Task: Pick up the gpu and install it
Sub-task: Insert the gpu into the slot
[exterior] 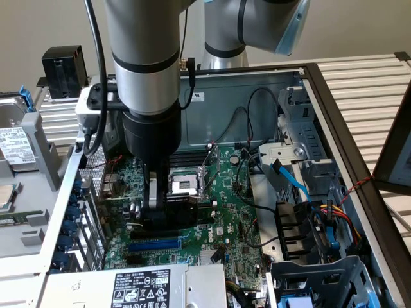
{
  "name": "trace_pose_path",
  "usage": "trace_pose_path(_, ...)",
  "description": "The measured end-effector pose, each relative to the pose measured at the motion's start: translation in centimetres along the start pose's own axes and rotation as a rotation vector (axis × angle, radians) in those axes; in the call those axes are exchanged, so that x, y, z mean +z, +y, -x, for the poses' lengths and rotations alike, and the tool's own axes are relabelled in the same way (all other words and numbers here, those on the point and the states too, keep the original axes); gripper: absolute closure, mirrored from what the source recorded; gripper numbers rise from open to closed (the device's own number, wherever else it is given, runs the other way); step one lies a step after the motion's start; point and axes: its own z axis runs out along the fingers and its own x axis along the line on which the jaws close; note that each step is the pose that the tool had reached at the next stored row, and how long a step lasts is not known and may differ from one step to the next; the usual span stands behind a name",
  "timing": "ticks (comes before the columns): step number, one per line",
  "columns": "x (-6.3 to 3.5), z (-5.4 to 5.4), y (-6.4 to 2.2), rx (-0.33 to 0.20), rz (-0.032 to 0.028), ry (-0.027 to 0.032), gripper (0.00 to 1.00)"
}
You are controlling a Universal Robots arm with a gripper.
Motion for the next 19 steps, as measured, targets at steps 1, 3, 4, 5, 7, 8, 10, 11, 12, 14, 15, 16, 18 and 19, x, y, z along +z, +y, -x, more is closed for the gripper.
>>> trace_pose_path(1, 0.01, 0.0, 0.0, 0.001, -0.0003, -0.0005, 0.73)
trace_pose_path(3, 0.04, -0.05, 0.05, 0.002, -0.0001, -0.0024, 0.73)
trace_pose_path(4, 0.07, -0.05, 0.1, 0.003, -0.0003, -0.0033, 0.73)
trace_pose_path(5, 0.1, -0.05, 0.15, 0.003, -0.0006, -0.0037, 0.73)
trace_pose_path(7, 0.12, -0.06, 0.29, 0.003, -0.001, -0.0042, 0.73)
trace_pose_path(8, 0.13, -0.06, 0.32, 0.003, -0.0012, -0.0044, 0.73)
trace_pose_path(10, 0.16, -0.07, 0.32, 0.003, -0.0022, -0.0047, 0.73)
trace_pose_path(11, 0.19, -0.07, 0.32, 0.004, -0.0031, -0.0052, 0.73)
trace_pose_path(12, 0.22, -0.07, 0.34, 0.004, -0.0039, -0.0054, 0.73)
trace_pose_path(14, 0.31, -0.03, 0.37, 0.004, -0.0054, -0.0057, 0.73)
trace_pose_path(15, 0.36, 0.0, 0.39, 0.005, -0.006, -0.0058, 0.73)
trace_pose_path(16, 0.4, 0.02, 0.45, 0.005, -0.0066, -0.0058, 0.73)
trace_pose_path(18, 0.44, 0.05, 0.67, 0.006, -0.0085, -0.006, 0.73)
trace_pose_path(19, 0.46, 0.05, 0.79, 0.006, -0.0095, -0.0062, 0.73)
